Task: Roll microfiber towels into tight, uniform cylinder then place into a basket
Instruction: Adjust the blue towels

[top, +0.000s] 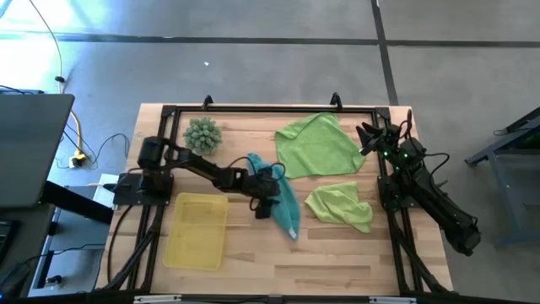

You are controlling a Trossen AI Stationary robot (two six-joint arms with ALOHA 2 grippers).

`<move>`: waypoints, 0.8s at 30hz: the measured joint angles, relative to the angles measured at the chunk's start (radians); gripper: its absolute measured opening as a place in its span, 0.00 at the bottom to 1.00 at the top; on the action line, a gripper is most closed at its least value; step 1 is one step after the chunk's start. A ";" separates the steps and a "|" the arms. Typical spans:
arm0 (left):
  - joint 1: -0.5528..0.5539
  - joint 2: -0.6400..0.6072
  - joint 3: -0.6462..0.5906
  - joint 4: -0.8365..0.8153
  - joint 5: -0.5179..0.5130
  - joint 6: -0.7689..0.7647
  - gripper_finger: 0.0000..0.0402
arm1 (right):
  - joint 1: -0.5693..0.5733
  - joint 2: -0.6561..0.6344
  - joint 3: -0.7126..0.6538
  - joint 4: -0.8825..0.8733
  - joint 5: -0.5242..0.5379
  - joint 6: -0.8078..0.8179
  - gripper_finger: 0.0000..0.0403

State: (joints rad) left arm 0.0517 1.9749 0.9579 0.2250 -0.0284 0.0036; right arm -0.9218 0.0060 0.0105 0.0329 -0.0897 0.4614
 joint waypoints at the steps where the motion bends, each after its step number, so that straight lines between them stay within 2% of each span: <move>1: -0.003 0.018 0.024 0.000 0.000 0.000 0.42 | 0.000 0.000 0.000 0.000 0.000 0.012 0.51; 8: -0.008 0.079 0.168 -0.097 -0.006 0.000 0.42 | 0.000 0.000 0.000 0.002 0.003 0.019 0.51; 14: -0.009 0.033 0.264 -0.249 -0.007 0.009 0.42 | 0.000 0.000 0.000 0.010 0.107 -0.017 0.51; 15: -0.011 0.020 0.280 -0.256 -0.007 0.018 0.42 | 0.001 0.000 0.000 0.013 0.090 -0.038 0.51; 18: -0.013 -0.023 0.291 -0.331 -0.011 0.050 0.42 | 0.018 0.005 0.000 0.068 -0.075 -0.092 0.51; 21: -0.013 -0.057 0.290 -0.388 -0.029 0.060 0.42 | 0.061 0.014 0.000 0.176 -0.201 -0.061 0.51; 24: -0.009 -0.072 0.283 -0.403 -0.083 0.060 0.42 | 0.124 0.021 0.000 0.308 -0.224 -0.052 0.51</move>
State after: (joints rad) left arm 0.0431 1.9029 1.2407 -0.1782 -0.1116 0.0638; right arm -0.7973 0.0269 0.0105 0.3406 -0.3141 0.4095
